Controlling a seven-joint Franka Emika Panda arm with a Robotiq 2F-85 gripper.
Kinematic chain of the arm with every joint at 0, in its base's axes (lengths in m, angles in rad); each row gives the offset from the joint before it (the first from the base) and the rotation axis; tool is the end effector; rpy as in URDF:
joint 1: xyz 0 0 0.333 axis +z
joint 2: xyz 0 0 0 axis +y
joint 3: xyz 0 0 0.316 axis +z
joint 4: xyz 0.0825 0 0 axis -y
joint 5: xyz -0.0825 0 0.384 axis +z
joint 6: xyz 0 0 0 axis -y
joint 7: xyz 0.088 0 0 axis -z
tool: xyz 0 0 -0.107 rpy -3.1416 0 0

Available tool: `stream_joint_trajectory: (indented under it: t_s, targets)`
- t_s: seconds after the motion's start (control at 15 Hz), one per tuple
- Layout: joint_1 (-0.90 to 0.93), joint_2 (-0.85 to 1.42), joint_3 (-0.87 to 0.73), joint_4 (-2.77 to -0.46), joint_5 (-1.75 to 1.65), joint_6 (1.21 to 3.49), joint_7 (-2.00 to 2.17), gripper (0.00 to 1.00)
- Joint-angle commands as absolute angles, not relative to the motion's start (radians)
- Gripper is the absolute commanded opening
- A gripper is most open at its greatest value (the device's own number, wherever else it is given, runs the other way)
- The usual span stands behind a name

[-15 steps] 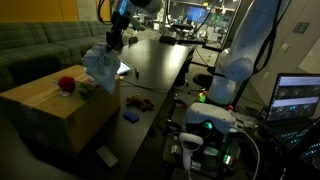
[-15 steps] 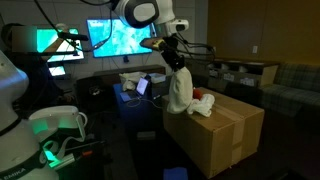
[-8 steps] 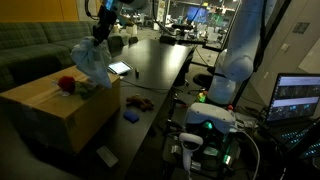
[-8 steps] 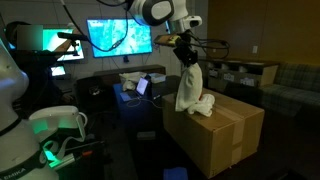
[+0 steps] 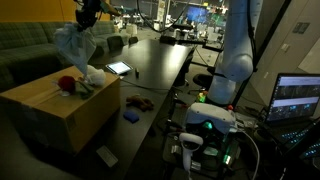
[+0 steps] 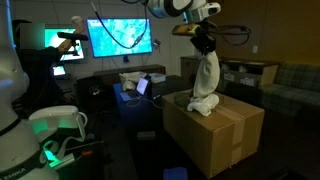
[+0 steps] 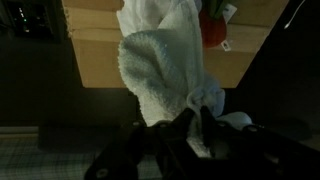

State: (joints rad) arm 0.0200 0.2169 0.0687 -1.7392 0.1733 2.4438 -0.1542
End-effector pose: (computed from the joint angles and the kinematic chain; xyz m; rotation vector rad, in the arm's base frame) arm 0.6609 0.0554 0.5030 -2.9067 -0.1926 -0.7311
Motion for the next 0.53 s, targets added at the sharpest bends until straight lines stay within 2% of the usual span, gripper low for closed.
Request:
stream_joint_trajectory:
  t_s: [0.0, 0.47]
  targets:
    - [0.012, 0.331, 0.057, -1.535, 0.157, 2.389, -0.115, 0.03]
    - [0.016, 0.538, 0.060, -1.304, 0.144, 2.396, -0.092, 0.03]
